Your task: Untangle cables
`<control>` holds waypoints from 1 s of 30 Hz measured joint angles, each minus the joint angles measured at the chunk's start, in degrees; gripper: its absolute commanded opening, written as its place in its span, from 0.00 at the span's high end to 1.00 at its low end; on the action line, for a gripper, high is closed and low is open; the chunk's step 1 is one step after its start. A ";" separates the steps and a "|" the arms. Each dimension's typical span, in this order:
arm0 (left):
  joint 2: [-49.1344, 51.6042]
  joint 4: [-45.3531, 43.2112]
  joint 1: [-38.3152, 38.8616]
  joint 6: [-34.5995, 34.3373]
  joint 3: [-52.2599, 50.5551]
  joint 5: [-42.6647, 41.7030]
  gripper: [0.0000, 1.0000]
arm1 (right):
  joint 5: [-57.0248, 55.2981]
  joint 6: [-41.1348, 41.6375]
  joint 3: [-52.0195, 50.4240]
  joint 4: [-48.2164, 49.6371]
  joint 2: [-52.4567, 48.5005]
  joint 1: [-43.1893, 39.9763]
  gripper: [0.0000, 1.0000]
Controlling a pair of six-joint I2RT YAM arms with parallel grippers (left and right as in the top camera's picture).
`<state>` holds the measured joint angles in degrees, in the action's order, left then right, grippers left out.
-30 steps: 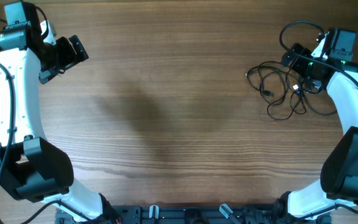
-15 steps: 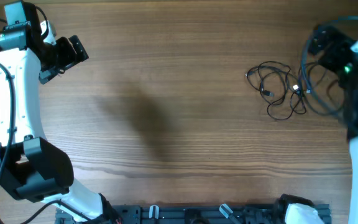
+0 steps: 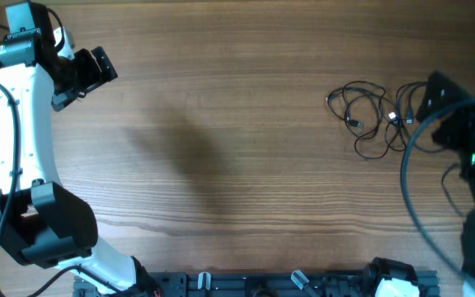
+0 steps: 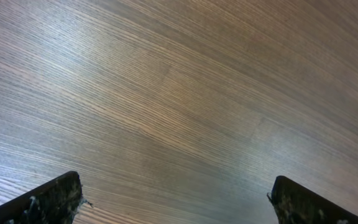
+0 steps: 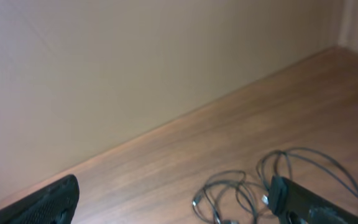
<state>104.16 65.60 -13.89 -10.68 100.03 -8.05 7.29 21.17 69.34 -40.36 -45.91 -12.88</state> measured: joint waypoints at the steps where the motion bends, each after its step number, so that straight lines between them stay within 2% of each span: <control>1: 0.00 -0.04 0.00 0.02 0.00 0.00 0.00 | -1.01 -0.22 -1.22 0.11 2.21 0.31 0.00; 3: 0.00 -0.04 0.00 0.00 0.00 0.00 0.00 | -2.91 -1.46 -5.07 1.97 7.76 1.44 0.00; 6: 0.00 -0.04 0.00 0.00 0.00 0.02 0.00 | -4.33 -5.11 -13.60 10.40 16.33 4.24 0.00; 12: 0.00 -0.07 0.00 0.02 0.00 0.00 0.00 | -4.79 -14.69 -30.56 40.02 33.57 11.39 0.00; 16: 0.00 -0.04 0.00 0.00 0.00 0.00 0.00 | -4.76 -18.47 -40.98 52.02 41.03 12.74 0.00; 22: 0.00 -0.04 0.00 0.00 0.00 0.00 0.00 | -4.76 -18.21 -55.56 61.46 44.33 12.74 0.00; 30: 0.00 -0.04 0.00 0.00 0.00 0.00 0.00 | -4.76 -11.02 -66.45 61.99 44.35 12.74 0.00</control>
<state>104.16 65.56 -13.89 -10.68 100.03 -8.05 2.52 10.15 2.90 21.63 -1.56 -0.14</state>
